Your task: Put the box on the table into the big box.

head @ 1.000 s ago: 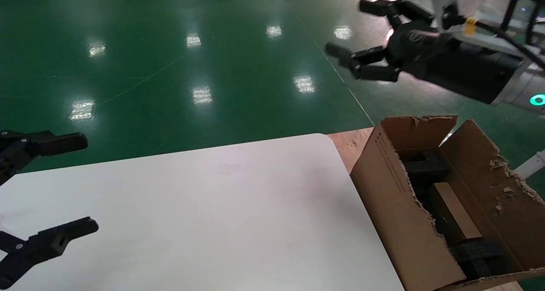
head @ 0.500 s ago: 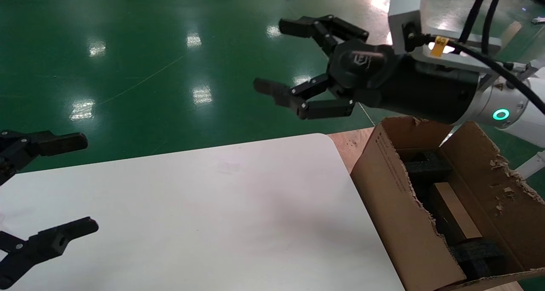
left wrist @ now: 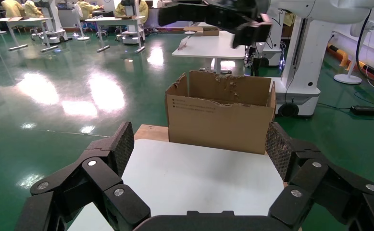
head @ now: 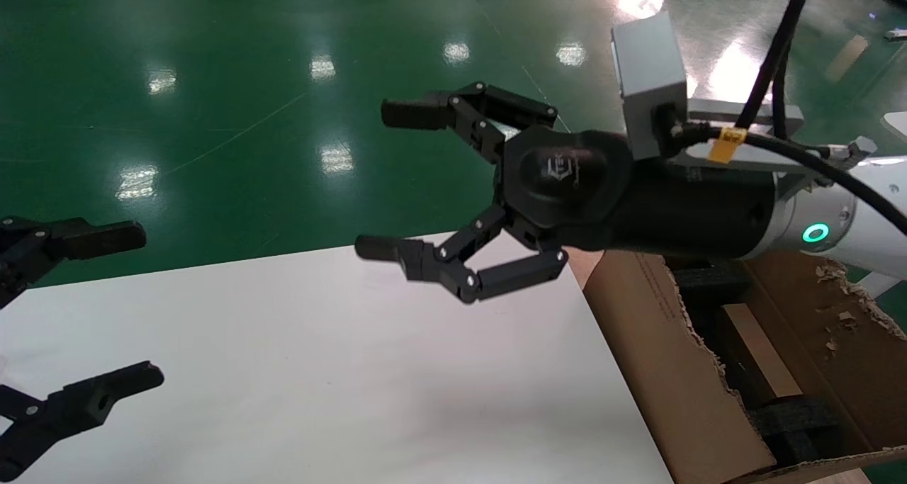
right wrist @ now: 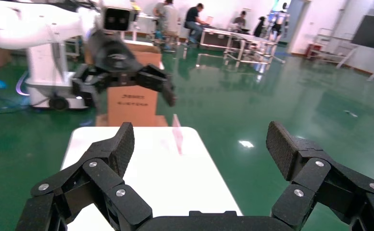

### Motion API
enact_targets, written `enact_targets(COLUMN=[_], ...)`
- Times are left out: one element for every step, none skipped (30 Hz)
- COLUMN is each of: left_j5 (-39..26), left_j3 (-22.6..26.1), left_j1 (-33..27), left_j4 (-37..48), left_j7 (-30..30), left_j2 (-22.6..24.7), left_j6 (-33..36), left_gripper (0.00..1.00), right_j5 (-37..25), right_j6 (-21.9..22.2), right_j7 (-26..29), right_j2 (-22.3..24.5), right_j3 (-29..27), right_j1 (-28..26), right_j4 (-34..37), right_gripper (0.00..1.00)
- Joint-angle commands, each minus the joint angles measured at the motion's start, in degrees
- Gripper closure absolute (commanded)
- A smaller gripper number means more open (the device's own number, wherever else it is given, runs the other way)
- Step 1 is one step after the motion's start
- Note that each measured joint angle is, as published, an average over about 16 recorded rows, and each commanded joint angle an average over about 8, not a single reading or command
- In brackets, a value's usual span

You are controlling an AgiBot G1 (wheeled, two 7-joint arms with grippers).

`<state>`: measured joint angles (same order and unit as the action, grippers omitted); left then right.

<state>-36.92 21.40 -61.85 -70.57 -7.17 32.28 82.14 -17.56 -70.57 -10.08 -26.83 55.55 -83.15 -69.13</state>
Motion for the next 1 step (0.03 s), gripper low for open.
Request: enact_targets(left_j5=[0.00], left_j3=[0.00], left_j1=[0.00], left_j4=[0.00], left_j7=[0.00], left_j2=[0.00], left_j6=[0.00], left_gripper=[0.00], right_j5=[-3.95], right_j6=[-2.46], right_j7=[3.39], right_j2=[-1.33], right_j3=[-6.43], right_j1=[3.51], right_j4=[-0.72], right_gripper=[0.00])
